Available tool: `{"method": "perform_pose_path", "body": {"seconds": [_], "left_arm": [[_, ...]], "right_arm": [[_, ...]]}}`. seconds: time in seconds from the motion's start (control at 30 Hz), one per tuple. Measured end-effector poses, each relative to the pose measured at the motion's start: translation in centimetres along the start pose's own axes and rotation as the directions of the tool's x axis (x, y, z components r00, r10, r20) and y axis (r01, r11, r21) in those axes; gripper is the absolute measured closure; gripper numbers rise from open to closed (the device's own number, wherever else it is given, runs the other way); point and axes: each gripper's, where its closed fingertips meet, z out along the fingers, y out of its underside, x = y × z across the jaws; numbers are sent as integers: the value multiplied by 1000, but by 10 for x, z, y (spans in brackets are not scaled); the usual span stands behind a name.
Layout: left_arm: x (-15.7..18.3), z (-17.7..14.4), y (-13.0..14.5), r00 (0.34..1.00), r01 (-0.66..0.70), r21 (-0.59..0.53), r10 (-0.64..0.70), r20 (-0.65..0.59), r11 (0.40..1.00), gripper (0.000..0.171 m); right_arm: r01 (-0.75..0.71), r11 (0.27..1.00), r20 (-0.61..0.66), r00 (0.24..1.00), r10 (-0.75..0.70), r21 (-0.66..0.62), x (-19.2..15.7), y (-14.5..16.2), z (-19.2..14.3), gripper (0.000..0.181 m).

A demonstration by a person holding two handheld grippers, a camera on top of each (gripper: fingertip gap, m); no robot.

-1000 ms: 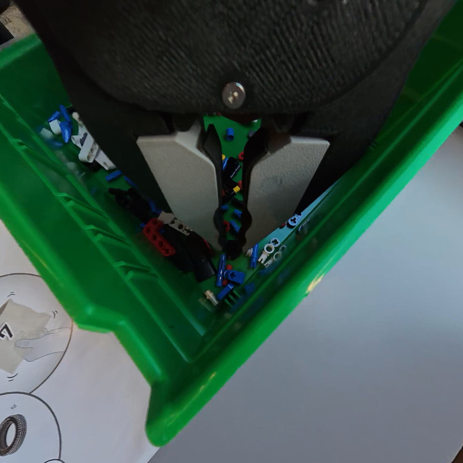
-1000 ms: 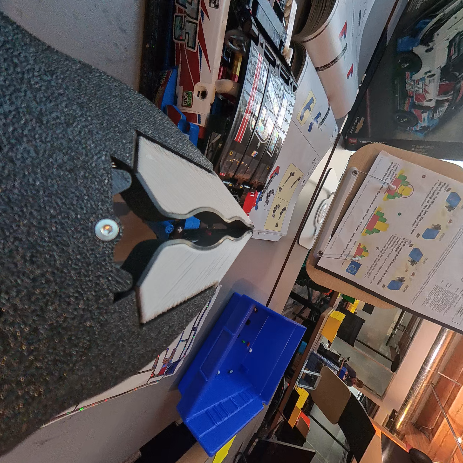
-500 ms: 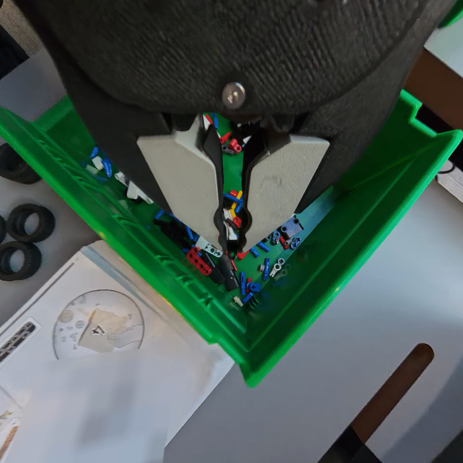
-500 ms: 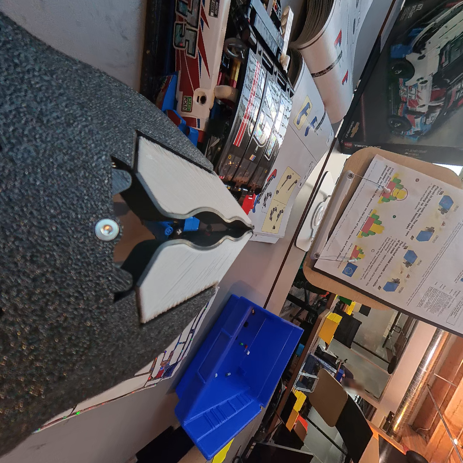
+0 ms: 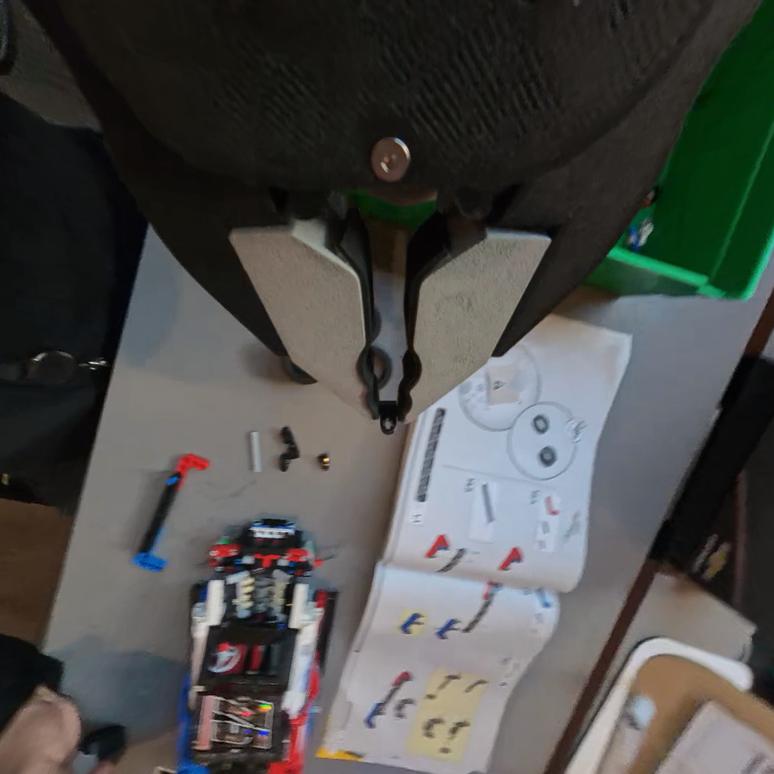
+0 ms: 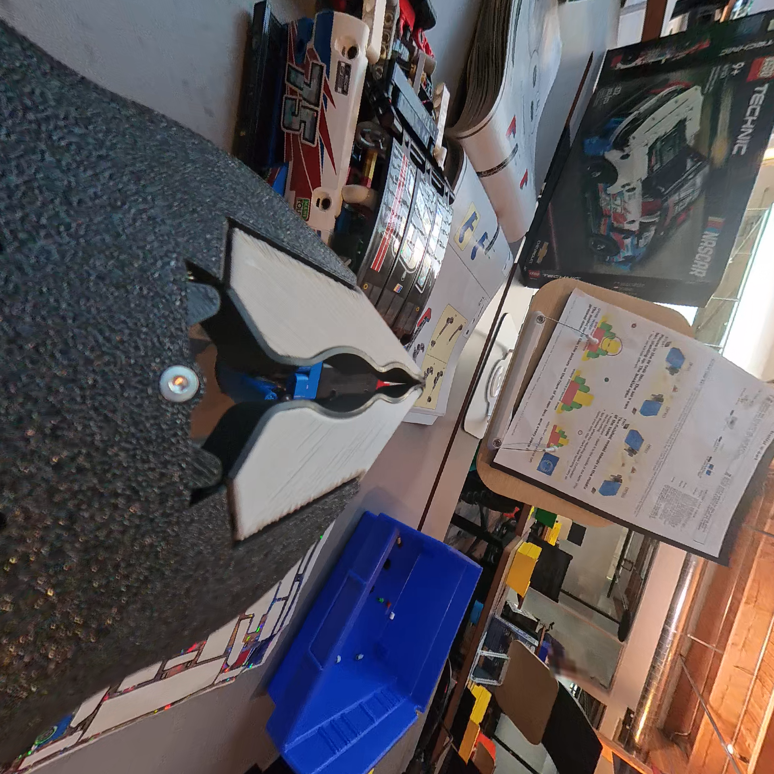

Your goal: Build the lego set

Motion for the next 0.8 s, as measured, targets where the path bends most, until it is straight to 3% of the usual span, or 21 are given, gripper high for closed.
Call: {"method": "perform_pose_path", "body": {"seconds": [0.1, 0.2, 0.3, 0.5, 0.8], "left_arm": [[50, 49, 3, 990, -82, -68, 73, -123, 994, 167], [65, 104, 32, 983, -115, -247, 76, -165, 962, 166], [69, 134, 52, 982, -115, -348, 54, -179, 930, 166], [67, 153, 62, 986, -98, -393, 34, -165, 914, 158], [69, 134, 50, 983, 17, -268, -65, -171, 963, 151]], "right_arm": [[-8, 1000, 21, 1000, 8, 20, -3, -4, -1, 181], [-13, 999, 43, 999, 11, 38, -7, -7, -3, 181], [-17, 998, 60, 998, 13, 57, -10, -11, -5, 181], [-24, 997, 78, 997, 18, 71, -12, -13, -7, 181], [-25, 998, 66, 998, 21, 65, -10, -12, -6, 181]]}}
